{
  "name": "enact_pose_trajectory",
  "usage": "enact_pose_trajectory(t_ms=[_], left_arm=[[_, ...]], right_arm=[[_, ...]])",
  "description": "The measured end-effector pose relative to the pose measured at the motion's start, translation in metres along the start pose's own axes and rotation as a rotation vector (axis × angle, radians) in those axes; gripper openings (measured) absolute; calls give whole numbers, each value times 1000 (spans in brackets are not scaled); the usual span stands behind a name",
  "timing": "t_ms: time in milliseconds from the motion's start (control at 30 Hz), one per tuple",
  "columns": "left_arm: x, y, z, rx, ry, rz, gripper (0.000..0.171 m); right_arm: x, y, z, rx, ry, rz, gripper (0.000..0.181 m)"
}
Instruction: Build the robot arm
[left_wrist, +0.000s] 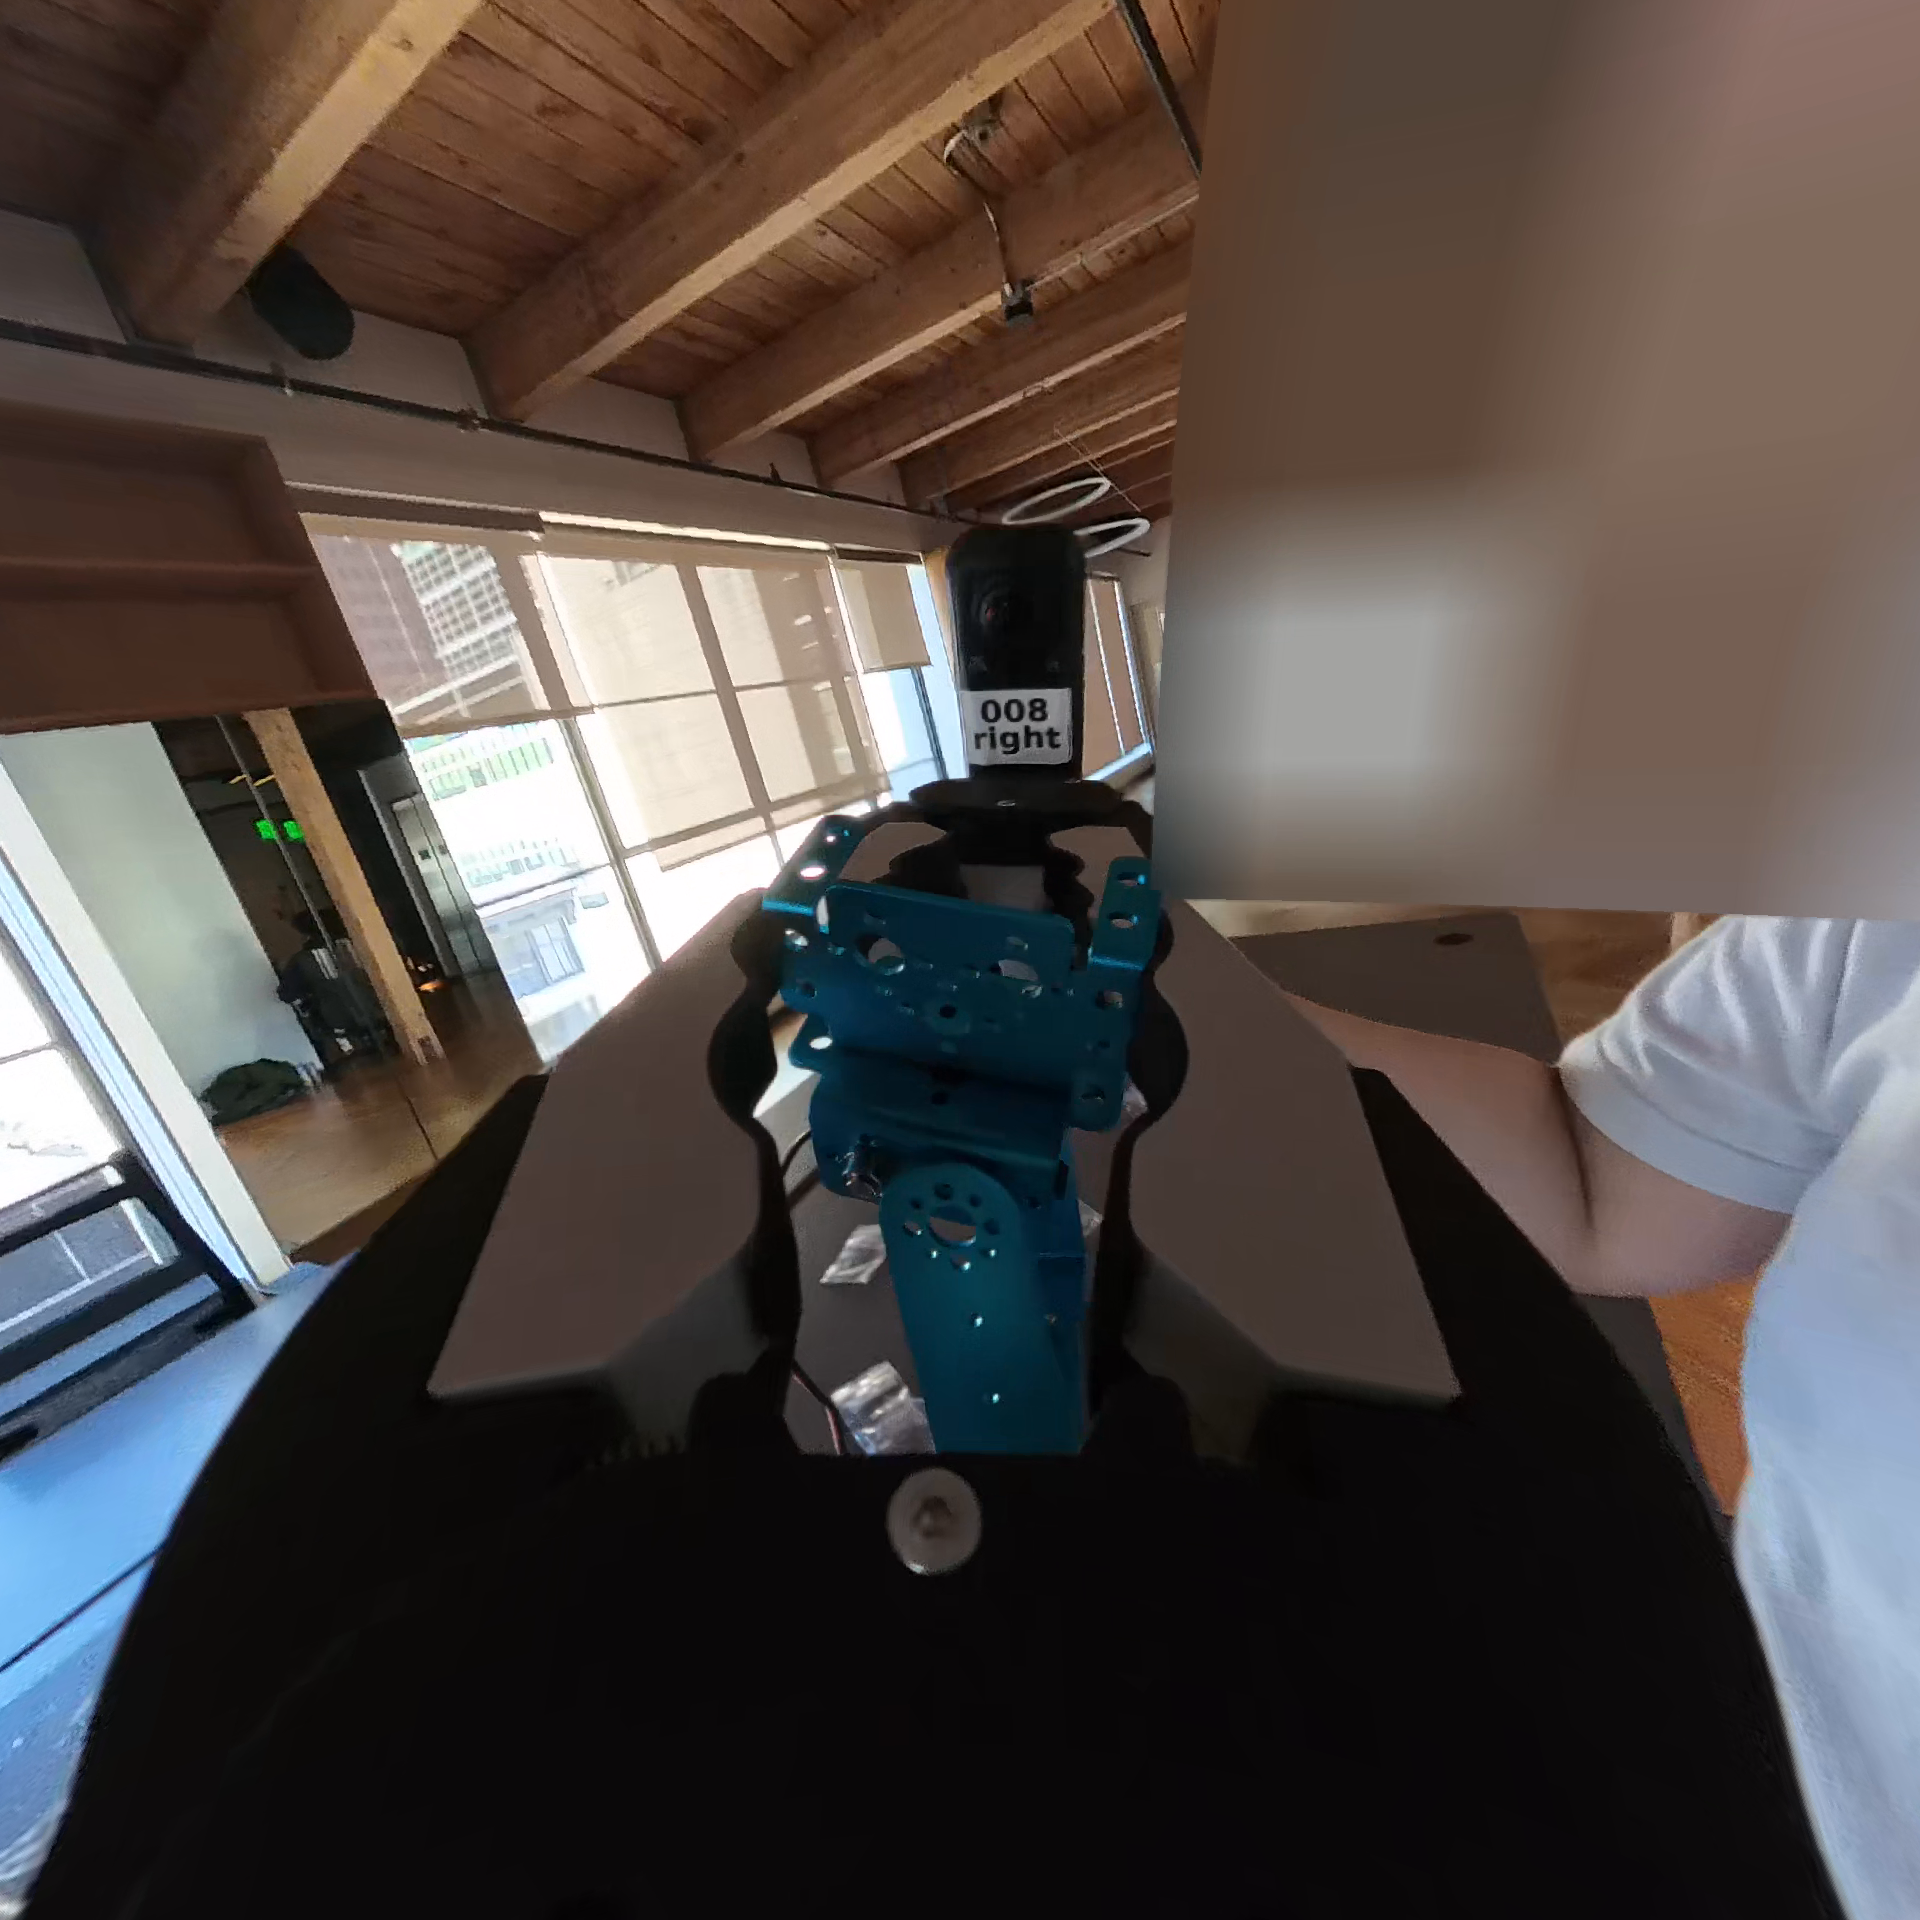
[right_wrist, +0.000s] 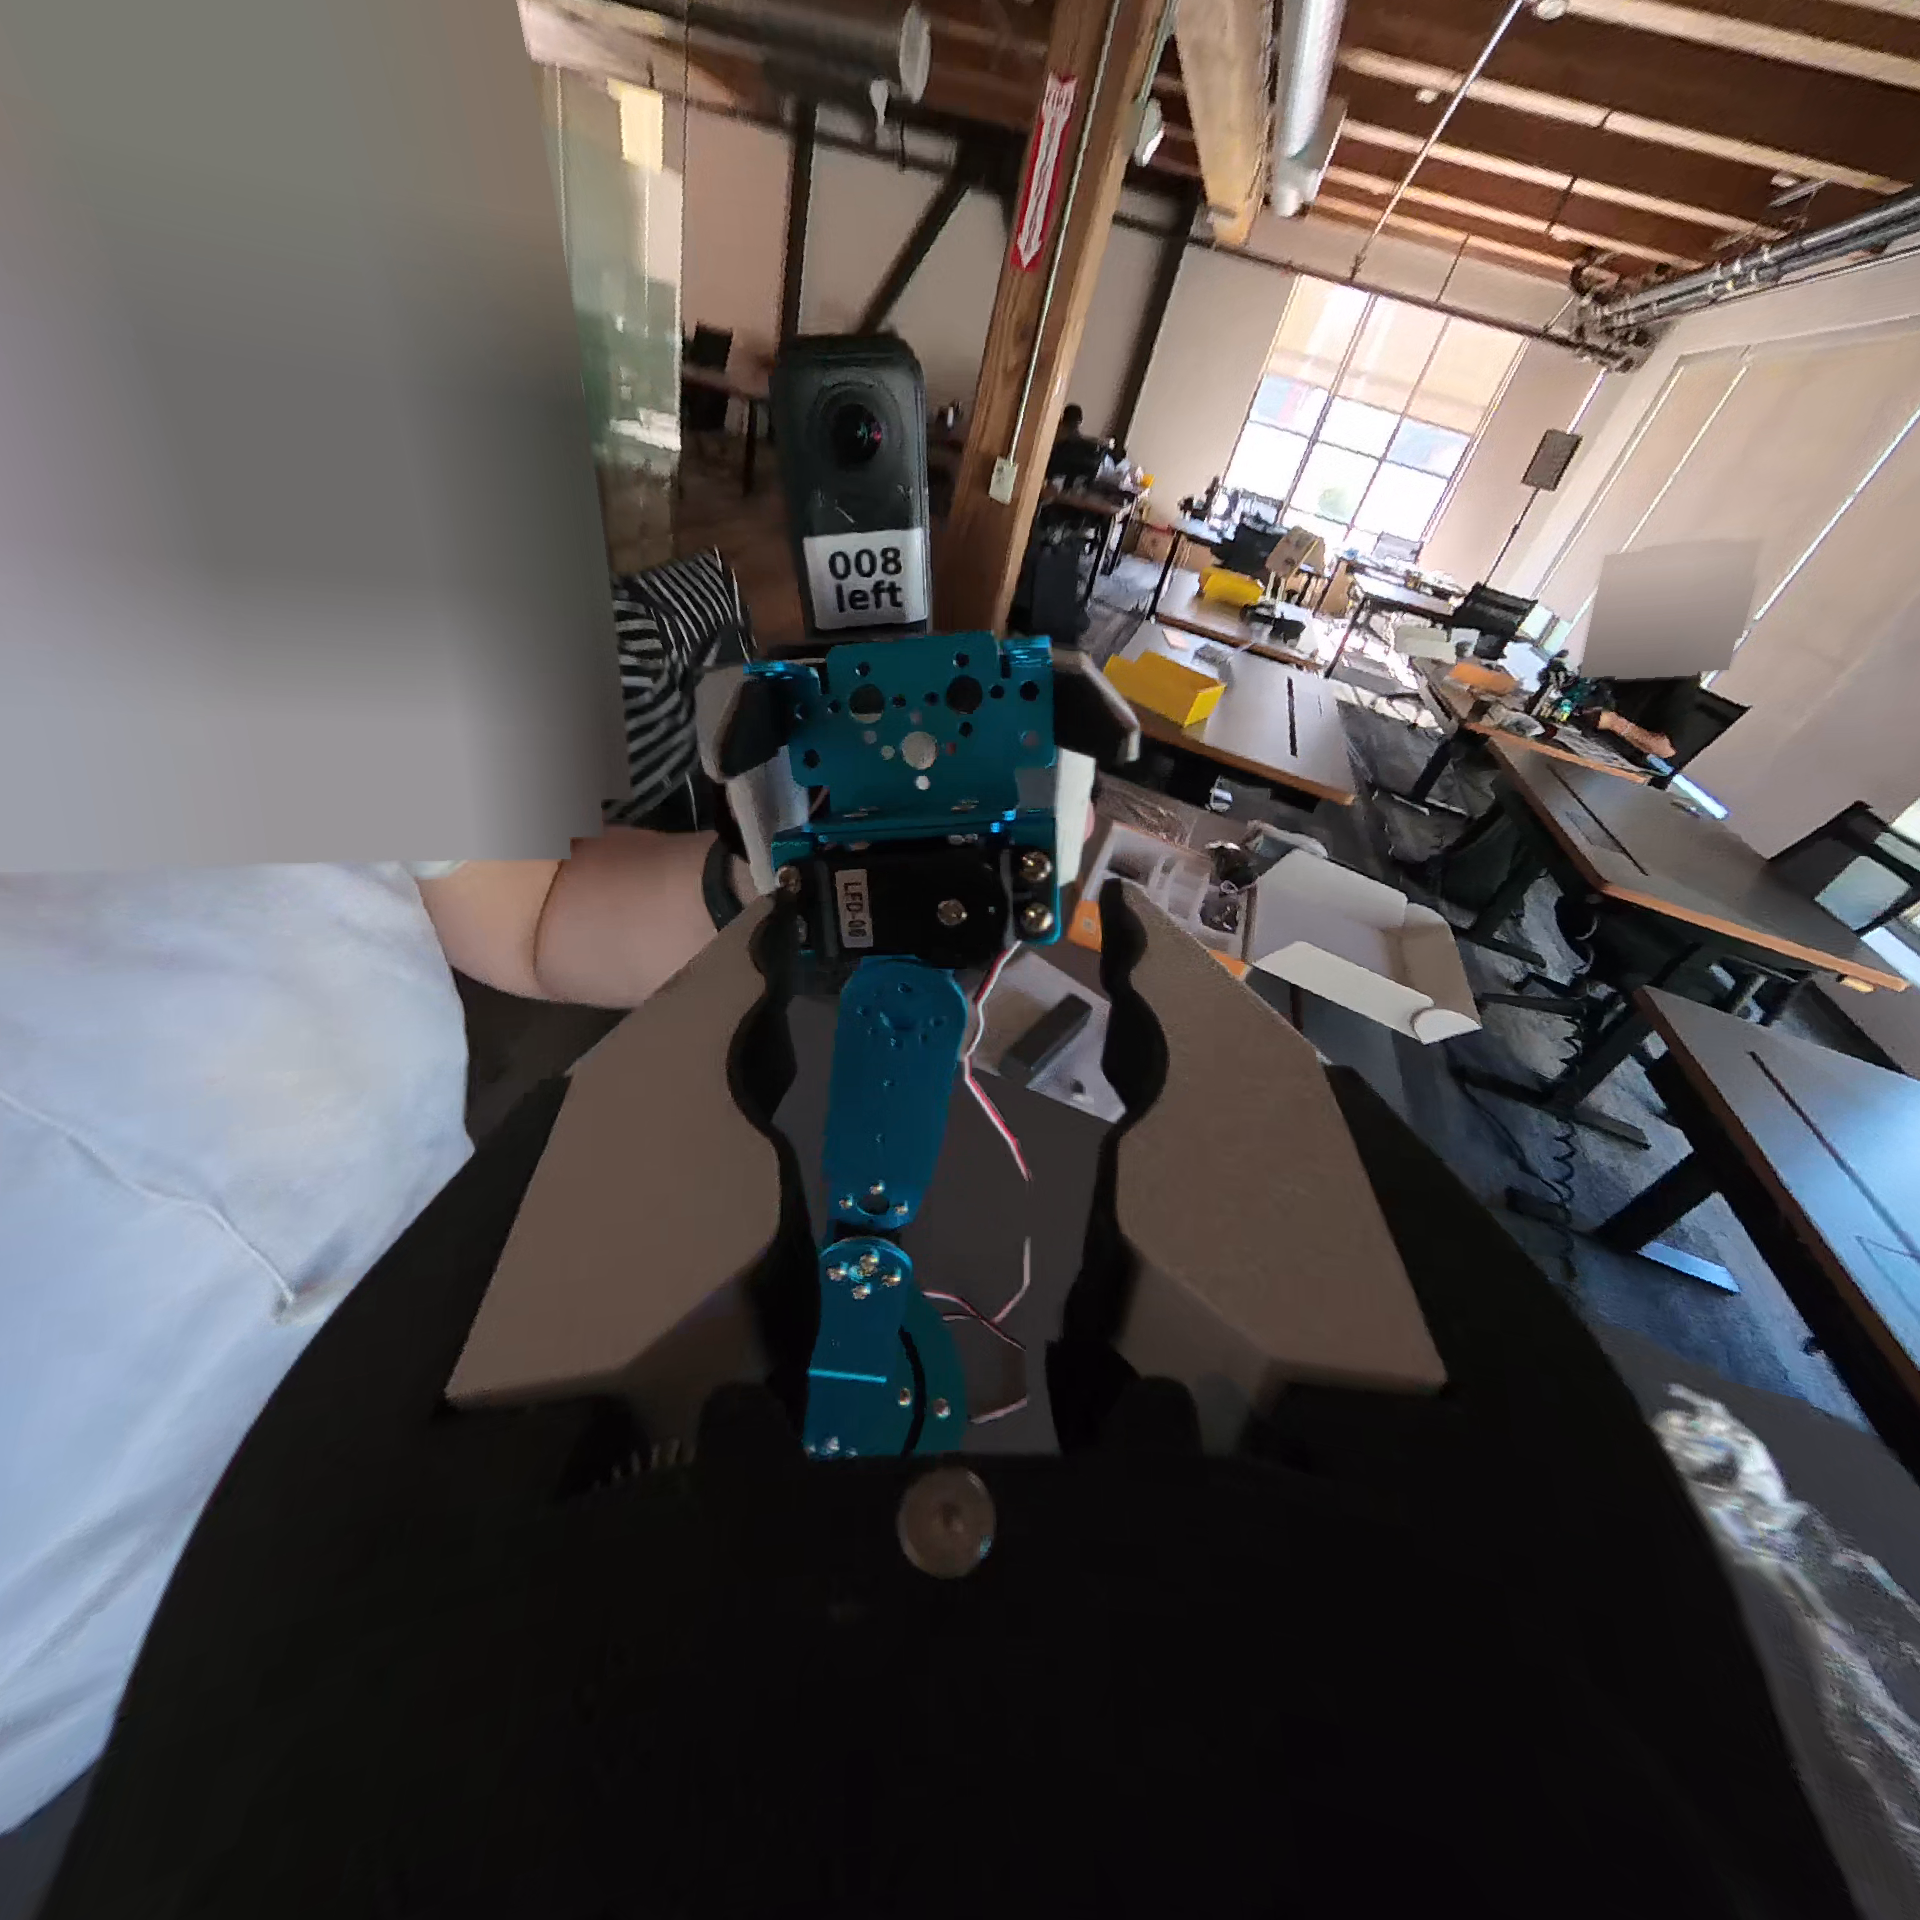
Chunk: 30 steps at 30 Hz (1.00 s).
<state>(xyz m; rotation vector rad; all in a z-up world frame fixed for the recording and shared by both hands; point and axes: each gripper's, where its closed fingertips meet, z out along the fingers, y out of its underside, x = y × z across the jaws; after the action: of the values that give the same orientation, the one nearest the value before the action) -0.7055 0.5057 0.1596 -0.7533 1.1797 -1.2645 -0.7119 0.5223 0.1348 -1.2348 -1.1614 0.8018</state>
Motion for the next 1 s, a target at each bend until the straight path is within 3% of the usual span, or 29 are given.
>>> enact_pose_trajectory(t_ms=[100, 233, 367, 500, 667, 800, 1000], left_arm=[[0, 2, 2, -70, 0, -28, 66], [-4, 4, 3, -179, -18, -44, 66], [-7, 5, 3, -232, -41, -69, 66], [-12, 7, 5, -217, -84, -144, 66], [-22, 14, 8, -233, -128, -240, 66], [-29, 24, 6, -303, -174, -262, 66], [-25, 23, 10, -255, -137, -417, 67]], right_arm=[[-6, 8, -6, 50, -36, 100, 60], [-7, 31, 4, 3, 5, 123, 59], [-2, 27, 8, 36, 140, 100, 51], [3, 23, 2, 19, 406, 26, 31], [6, 26, -4, -33, 680, 33, 24], [5, 29, -7, 5, 783, 41, 19], [7, 32, -7, 36, 828, 79, 19]])
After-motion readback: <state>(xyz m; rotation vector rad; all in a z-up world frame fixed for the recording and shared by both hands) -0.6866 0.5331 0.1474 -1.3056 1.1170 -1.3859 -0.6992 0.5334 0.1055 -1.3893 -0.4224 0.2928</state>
